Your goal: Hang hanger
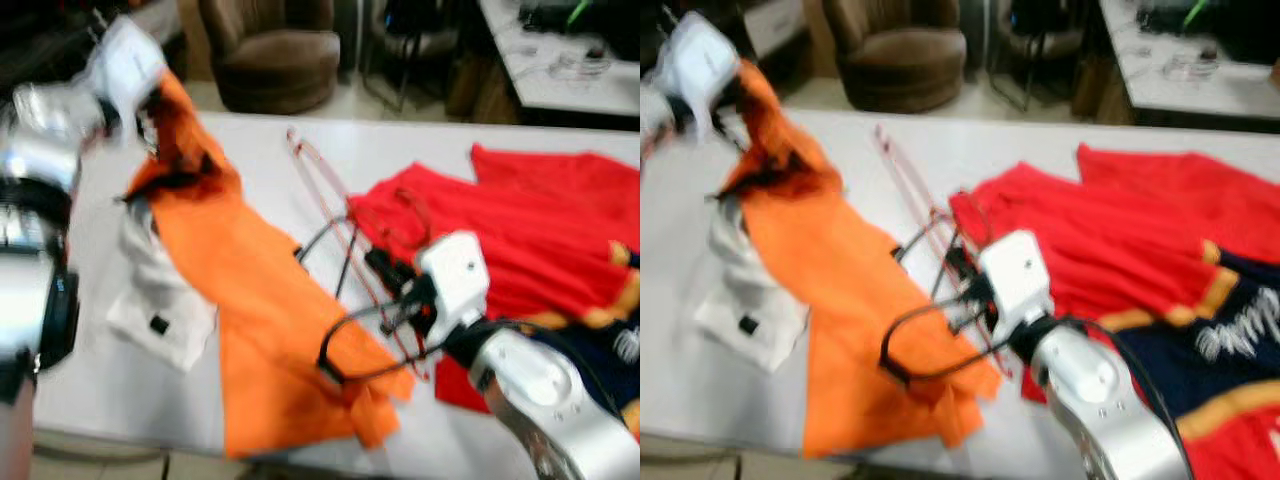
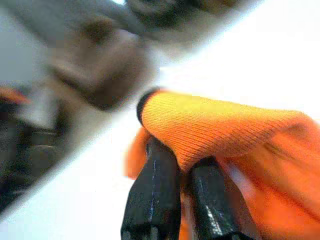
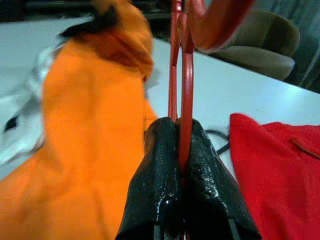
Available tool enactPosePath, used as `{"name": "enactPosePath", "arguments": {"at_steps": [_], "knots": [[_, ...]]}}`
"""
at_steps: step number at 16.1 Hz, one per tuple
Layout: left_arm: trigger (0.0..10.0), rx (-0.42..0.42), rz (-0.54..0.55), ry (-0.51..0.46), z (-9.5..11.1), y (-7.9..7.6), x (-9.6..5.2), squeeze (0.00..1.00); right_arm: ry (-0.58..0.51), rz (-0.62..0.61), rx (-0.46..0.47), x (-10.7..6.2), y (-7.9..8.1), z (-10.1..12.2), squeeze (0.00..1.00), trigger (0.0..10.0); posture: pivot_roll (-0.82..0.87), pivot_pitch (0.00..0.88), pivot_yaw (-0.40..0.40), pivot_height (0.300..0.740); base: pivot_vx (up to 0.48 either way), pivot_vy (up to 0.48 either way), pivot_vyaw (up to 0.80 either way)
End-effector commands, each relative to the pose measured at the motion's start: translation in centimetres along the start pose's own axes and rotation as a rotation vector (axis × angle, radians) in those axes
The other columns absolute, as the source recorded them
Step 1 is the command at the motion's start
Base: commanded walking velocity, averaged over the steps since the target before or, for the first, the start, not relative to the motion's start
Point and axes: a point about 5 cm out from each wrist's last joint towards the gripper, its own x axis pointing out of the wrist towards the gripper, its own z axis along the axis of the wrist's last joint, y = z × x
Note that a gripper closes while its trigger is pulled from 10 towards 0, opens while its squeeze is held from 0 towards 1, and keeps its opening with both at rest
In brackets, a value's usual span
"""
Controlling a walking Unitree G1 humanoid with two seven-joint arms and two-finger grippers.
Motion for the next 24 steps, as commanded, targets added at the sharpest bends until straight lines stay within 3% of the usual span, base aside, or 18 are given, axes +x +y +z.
{"name": "enactPosePath", "arguments": {"at_steps": [1,4,6,7,8,9,10,11,13,14,15,16,17,19,20,22,24], "knots": [[10.0,0.007,-0.145,0.049,-0.6,-0.7,-0.6,1.0,0.013,0.048,-0.013,-0.3,0.4,-0.1,0.0,10.0,-0.12,0.034,0.063,0.74,0.0,0.0,0.0],[10.0,0.013,-0.266,0.119,-2.1,-0.8,-2.0,1.0,0.037,0.066,-0.022,-0.5,0.4,-0.4,0.0,10.0,-0.12,0.036,0.066,0.74,0.0,0.0,0.0],[10.0,0.03,-0.331,0.177,-3.3,0.6,-5.3,1.0,0.066,0.095,-0.035,-0.7,0.4,-0.8,0.0,10.0,-0.11,0.043,0.066,0.74,0.0,0.0,0.0],[10.0,0.022,-0.332,0.166,-3.1,1.0,-6.0,1.0,0.068,0.099,-0.037,-0.8,0.4,-0.9,0.0,10.0,-0.11,0.043,0.066,0.74,0.0,0.0,0.0],[10.0,-0.054,-0.23,0.005,-1.3,3.0,-7.7,1.0,0.064,0.095,-0.031,-0.8,0.2,-0.8,0.0,10.0,-0.1,0.045,0.064,0.74,0.0,0.0,0.0],[10.0,-0.085,-0.208,-0.06,-0.5,3.5,-8.2,0.6,0.061,0.094,-0.028,-0.8,0.1,-0.7,0.0,10.0,-0.1,0.045,0.063,0.74,0.0,0.0,0.0],[10.0,-0.169,-0.138,-0.239,2.1,5.2,-10.0,0.0,0.043,0.084,-0.007,-0.9,-0.2,-0.4,0.0,10.0,-0.1,0.046,0.06,0.74,0.0,0.0,0.0],[10.0,-0.192,-0.127,-0.282,2.7,5.5,-10.6,0.0,0.038,0.081,-0.001,-0.9,-0.3,-0.3,0.0,10.0,-0.1,0.046,0.06,0.74,0.0,0.0,0.0],[10.0,-0.351,-0.077,-0.556,6.3,6.5,-11.7,0.0,-0.014,0.035,0.032,-0.8,-1.1,0.5,0.0,10.0,-0.09,0.047,0.057,0.74,0.0,0.0,0.0],[10.0,-0.425,-0.017,-0.627,7.0,6.2,-10.7,0.0,-0.06,-0.044,0.04,-0.5,-2.0,1.3,0.0,10.0,-0.08,0.049,0.061,0.74,0.0,0.0,0.0],[10.0,-0.42,0.047,-0.618,6.9,4.6,-8.6,0.0,-0.112,-0.194,0.049,-0.1,-3.5,2.1,0.0,10.0,-0.09,0.052,0.063,0.74,0.0,0.0,0.0],[10.0,-0.388,0.08,-0.586,6.2,1.9,-6.2,0.0,-0.149,-0.343,0.058,0.1,-4.9,2.7,0.0,10.0,-0.09,0.053,0.069,0.74,0.0,0.0,0.0],[10.0,-0.399,0.09,-0.582,6.0,0.8,-5.4,0.0,-0.162,-0.392,0.06,0.0,-5.4,2.9,0.0,10.0,-0.09,0.053,0.069,0.74,0.0,0.0,0.0],[10.0,-0.507,0.144,-0.559,4.5,-5.6,-2.2,0.0,-0.169,-0.517,0.037,-0.6,-6.2,3.2,0.0,10.0,-0.11,0.065,0.081,0.74,0.0,0.0,0.0],[10.0,-0.536,0.167,-0.565,4.4,-7.7,-1.7,0.0,-0.168,-0.517,0.03,-0.7,-6.1,3.2,0.0,10.0,-0.11,0.068,0.083,0.74,0.0,0.0,0.0],[10.0,-0.518,0.167,-0.561,4.7,-10.5,-1.4,0.0,-0.166,-0.523,0.035,-0.5,-6.0,3.2,0.0,10.0,-0.11,0.07,0.082,0.74,-0.139,0.0,0.0],[10.0,-0.508,0.169,-0.564,5.1,-11.7,-1.6,0.0,-0.169,-0.518,0.039,-0.2,-5.9,3.3,0.0,10.0,-0.11,0.07,0.079,0.74,-0.296,0.0,0.0]]}}
